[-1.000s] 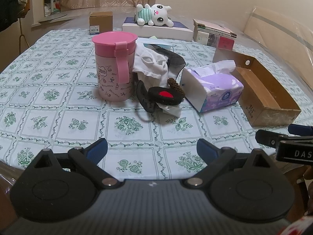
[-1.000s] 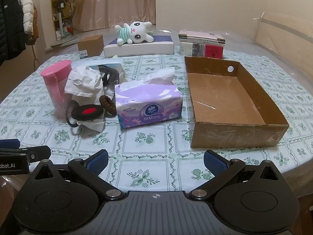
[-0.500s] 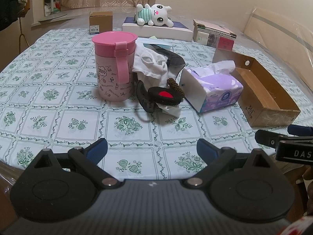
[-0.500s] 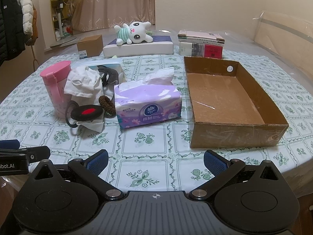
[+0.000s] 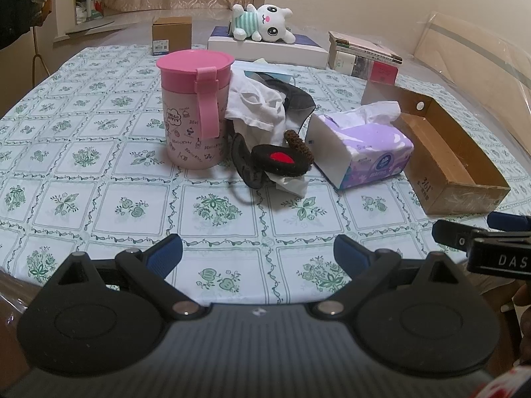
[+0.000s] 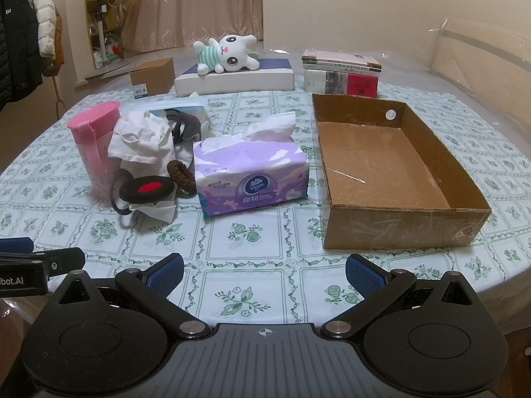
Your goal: Organize soft objects
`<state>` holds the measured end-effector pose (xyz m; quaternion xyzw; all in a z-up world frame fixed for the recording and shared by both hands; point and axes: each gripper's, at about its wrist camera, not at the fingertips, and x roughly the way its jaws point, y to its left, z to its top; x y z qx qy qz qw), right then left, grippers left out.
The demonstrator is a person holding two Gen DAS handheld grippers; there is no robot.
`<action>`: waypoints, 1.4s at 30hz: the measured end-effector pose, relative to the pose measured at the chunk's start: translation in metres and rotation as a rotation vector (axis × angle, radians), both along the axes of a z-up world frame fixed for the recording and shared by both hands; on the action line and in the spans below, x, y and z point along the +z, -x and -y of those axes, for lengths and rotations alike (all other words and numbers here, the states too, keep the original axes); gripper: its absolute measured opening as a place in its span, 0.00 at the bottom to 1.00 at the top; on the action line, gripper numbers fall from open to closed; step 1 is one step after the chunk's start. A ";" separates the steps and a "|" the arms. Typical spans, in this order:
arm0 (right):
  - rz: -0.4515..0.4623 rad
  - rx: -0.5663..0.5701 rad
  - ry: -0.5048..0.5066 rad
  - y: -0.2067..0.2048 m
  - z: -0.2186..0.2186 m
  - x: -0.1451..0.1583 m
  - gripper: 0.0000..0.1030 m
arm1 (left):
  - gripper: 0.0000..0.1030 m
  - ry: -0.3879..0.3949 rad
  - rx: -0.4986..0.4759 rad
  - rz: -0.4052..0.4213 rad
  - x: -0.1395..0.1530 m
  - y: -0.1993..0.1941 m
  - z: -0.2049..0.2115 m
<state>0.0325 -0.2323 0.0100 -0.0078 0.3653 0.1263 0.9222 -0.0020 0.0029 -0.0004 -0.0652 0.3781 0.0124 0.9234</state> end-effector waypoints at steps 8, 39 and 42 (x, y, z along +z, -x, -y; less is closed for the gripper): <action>0.007 0.004 -0.015 -0.004 0.000 -0.002 1.00 | 0.94 -0.002 -0.001 -0.001 -0.002 -0.003 -0.002; 0.040 0.046 -0.051 -0.078 -0.004 -0.026 0.99 | 0.72 -0.085 -0.145 0.035 -0.033 -0.121 0.020; 0.042 0.047 -0.057 -0.081 -0.004 -0.027 0.99 | 0.71 -0.089 -0.139 0.028 -0.038 -0.126 0.021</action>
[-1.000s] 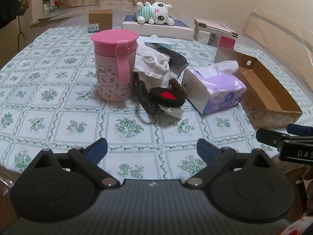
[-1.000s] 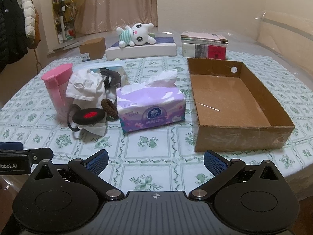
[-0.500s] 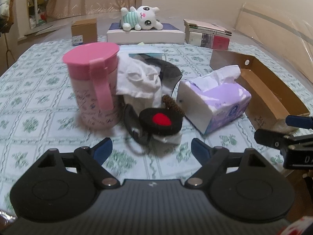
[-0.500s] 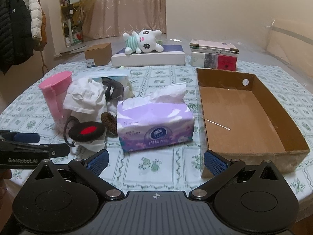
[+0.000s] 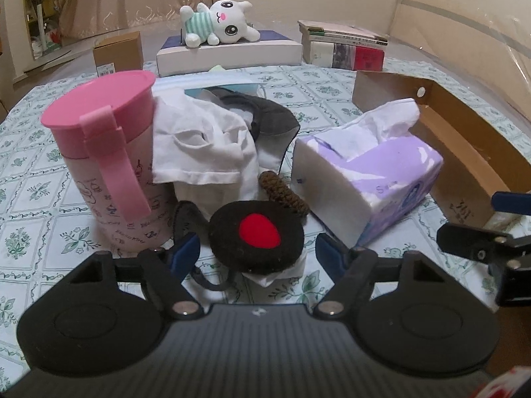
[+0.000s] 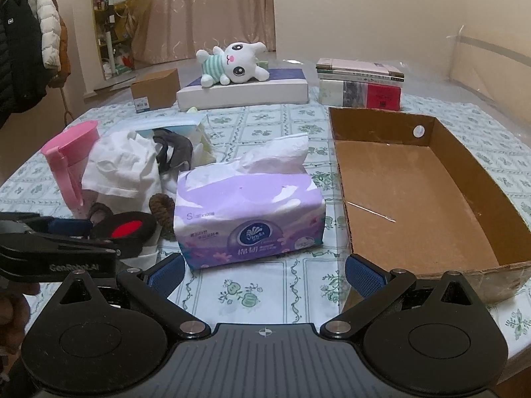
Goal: Organize soft objects
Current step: 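Grasp the black red-dot pad with the left tool while the right tool grasps the brown hair tie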
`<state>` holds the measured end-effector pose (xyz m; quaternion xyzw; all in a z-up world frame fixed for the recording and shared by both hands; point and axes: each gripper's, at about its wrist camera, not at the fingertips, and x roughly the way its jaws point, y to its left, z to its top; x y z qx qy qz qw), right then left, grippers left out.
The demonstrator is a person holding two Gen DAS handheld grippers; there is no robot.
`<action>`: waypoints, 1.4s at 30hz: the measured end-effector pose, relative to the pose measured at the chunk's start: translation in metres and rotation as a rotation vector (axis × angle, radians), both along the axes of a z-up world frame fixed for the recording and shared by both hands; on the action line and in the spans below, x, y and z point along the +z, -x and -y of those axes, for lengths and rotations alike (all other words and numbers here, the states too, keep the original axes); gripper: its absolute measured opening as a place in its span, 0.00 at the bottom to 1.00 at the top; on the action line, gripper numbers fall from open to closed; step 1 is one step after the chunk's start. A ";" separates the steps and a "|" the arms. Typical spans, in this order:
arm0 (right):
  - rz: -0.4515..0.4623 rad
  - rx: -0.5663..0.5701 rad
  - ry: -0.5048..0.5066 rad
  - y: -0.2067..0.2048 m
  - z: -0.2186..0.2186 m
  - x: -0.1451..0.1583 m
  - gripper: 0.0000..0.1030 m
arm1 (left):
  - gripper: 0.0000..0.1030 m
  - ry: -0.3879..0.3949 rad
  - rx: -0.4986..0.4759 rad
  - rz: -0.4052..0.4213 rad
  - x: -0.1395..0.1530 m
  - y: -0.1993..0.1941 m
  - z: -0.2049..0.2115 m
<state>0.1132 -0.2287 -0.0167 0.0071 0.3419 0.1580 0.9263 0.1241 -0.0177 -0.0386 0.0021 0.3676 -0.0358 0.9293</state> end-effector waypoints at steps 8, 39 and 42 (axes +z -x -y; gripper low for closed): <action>-0.003 0.003 0.001 -0.006 -0.004 -0.001 0.99 | 0.58 0.017 0.011 -0.012 -0.006 -0.008 -0.004; 0.177 0.387 0.267 -0.020 -0.139 -0.009 0.44 | 0.56 0.104 0.078 0.098 0.022 0.071 -0.095; 0.179 0.431 0.352 -0.029 -0.154 -0.021 0.34 | 0.56 0.121 0.069 0.101 0.018 0.071 -0.098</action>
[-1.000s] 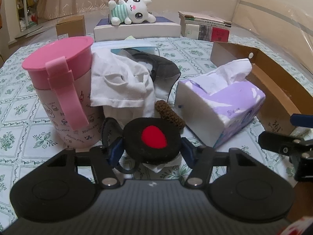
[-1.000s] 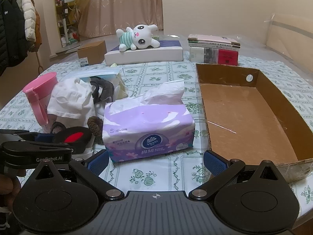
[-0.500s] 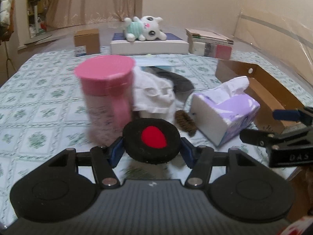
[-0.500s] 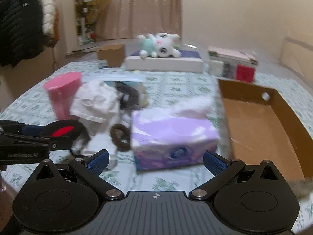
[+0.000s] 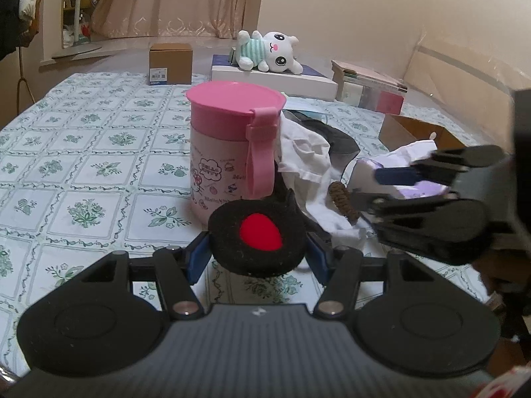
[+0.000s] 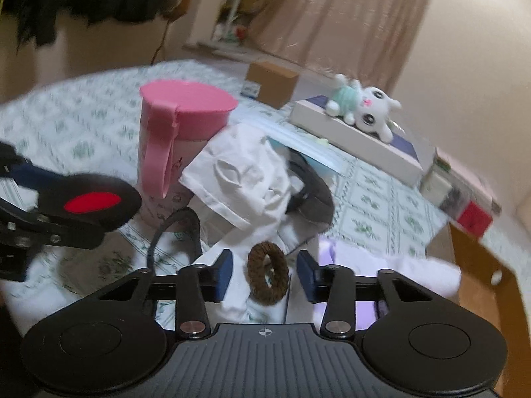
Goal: Organize soft objects
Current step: 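Grasp the black red-dot pad with the left tool while the right tool grasps the brown hair tie, then carry the pad and hair tie into the cardboard tray and open both tools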
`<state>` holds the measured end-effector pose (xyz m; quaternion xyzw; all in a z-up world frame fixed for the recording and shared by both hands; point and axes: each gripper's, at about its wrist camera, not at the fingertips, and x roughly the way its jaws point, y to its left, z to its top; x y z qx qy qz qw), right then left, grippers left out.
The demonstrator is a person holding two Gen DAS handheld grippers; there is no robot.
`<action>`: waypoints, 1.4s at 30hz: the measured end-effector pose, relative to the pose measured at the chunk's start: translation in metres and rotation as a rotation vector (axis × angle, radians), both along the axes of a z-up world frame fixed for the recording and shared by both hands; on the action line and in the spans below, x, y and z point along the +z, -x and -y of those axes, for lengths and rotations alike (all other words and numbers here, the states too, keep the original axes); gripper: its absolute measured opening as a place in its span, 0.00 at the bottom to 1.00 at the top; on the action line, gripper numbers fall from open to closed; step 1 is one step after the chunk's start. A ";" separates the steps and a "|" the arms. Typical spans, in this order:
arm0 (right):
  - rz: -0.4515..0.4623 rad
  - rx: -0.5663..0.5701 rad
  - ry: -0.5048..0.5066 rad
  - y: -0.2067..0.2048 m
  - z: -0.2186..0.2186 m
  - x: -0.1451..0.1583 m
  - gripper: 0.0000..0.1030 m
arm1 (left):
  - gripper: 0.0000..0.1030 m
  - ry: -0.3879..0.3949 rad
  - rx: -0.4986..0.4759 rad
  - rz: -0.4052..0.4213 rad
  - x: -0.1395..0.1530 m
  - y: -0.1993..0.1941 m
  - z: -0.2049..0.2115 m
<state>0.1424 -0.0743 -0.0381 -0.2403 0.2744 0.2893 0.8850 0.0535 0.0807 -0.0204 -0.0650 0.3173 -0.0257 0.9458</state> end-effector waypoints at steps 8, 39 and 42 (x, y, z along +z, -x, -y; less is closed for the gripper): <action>-0.018 0.021 0.174 -0.018 -0.024 -0.033 0.17 | 0.56 0.040 -0.015 0.005 -0.008 -0.004 -0.004; 0.064 -0.437 -0.154 0.037 0.176 0.081 0.10 | 0.56 0.033 -0.244 0.080 0.063 -0.014 0.125; 0.051 -0.513 -0.183 0.038 0.215 0.080 0.11 | 0.56 0.045 -0.300 0.080 0.066 -0.031 0.158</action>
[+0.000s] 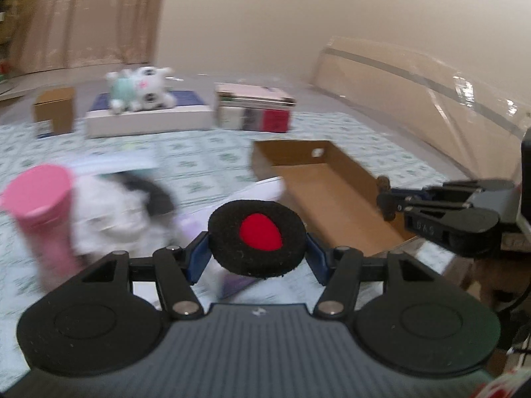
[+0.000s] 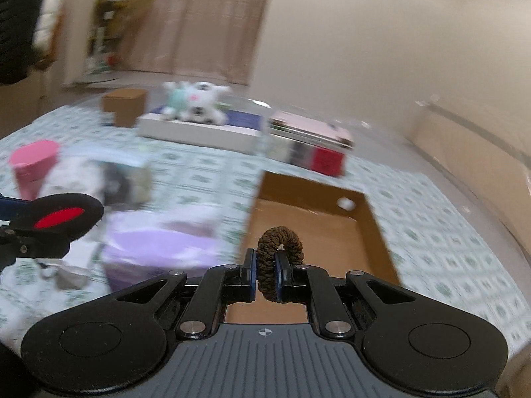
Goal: Organize soft objects
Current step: 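Carry the pad and hair tie into the cardboard tray and open both tools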
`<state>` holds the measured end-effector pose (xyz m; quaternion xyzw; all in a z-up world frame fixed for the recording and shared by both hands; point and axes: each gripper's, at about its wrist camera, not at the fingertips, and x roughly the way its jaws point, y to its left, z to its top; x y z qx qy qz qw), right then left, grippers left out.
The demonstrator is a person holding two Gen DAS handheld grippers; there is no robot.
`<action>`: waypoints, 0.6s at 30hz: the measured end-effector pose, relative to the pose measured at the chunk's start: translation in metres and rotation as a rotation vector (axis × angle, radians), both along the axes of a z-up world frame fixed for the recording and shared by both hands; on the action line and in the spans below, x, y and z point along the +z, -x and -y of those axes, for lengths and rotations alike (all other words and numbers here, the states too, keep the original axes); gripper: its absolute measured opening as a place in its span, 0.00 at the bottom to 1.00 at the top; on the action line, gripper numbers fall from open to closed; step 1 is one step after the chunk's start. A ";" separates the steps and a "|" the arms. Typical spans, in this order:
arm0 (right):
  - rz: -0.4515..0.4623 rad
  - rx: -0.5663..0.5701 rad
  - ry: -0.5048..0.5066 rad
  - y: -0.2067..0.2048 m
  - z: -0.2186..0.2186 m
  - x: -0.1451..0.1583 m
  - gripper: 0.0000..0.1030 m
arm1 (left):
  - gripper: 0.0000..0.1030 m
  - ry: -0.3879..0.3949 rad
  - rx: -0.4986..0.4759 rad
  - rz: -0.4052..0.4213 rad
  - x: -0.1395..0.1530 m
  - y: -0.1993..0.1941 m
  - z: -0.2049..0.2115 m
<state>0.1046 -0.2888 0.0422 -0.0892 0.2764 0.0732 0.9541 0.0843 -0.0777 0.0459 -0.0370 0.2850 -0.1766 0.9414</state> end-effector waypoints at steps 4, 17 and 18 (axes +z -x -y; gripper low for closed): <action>-0.019 -0.076 -0.048 0.000 0.044 -0.003 0.11 | 0.56 0.003 -0.062 0.006 0.000 -0.020 0.042; -0.072 -0.124 -0.127 -0.024 0.092 -0.021 0.11 | 0.58 -0.014 -0.170 -0.013 -0.026 -0.061 0.123; -0.074 -0.125 -0.124 -0.024 0.094 -0.022 0.11 | 0.60 -0.008 -0.172 -0.006 -0.027 -0.061 0.125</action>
